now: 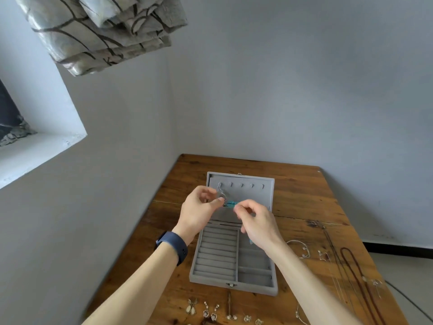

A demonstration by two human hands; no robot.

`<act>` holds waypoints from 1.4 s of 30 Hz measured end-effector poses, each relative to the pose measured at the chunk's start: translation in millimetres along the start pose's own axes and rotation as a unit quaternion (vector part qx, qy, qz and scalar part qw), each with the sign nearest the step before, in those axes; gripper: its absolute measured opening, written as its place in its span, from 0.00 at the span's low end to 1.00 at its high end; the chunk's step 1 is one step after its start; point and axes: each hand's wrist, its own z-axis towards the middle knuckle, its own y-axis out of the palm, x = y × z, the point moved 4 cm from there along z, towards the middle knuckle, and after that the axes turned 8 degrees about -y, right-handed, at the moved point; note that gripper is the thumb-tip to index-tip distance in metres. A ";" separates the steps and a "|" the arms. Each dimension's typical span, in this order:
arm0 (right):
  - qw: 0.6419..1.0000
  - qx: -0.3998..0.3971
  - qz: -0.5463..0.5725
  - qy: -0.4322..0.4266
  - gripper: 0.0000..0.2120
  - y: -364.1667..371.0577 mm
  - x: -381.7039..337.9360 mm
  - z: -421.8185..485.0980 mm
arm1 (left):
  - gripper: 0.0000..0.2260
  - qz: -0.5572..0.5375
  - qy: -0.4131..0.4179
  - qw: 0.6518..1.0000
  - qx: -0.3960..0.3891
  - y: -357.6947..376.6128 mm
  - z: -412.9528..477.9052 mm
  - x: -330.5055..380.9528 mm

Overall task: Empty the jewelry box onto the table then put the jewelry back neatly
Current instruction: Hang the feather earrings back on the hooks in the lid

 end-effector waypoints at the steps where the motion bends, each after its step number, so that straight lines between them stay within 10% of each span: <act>1: 1.000 0.009 -0.003 0.003 0.06 1.2 2.6 9.9 | 0.15 0.022 0.000 0.999 0.042 -3.8 12.2 -2.4; 9: 0.999 0.018 -0.038 0.034 0.10 30.4 18.9 75.7 | 0.41 0.040 -0.076 0.995 -0.048 2.5 91.5 -16.5; 34: 0.983 0.080 -0.047 0.157 0.13 65.6 3.3 65.4 | 0.14 0.066 0.056 0.996 0.022 -15.9 65.5 -22.5; 42: 0.966 0.031 0.185 0.179 0.09 53.0 28.2 45.2 | 0.19 0.052 0.035 0.998 0.025 -4.3 63.9 -32.5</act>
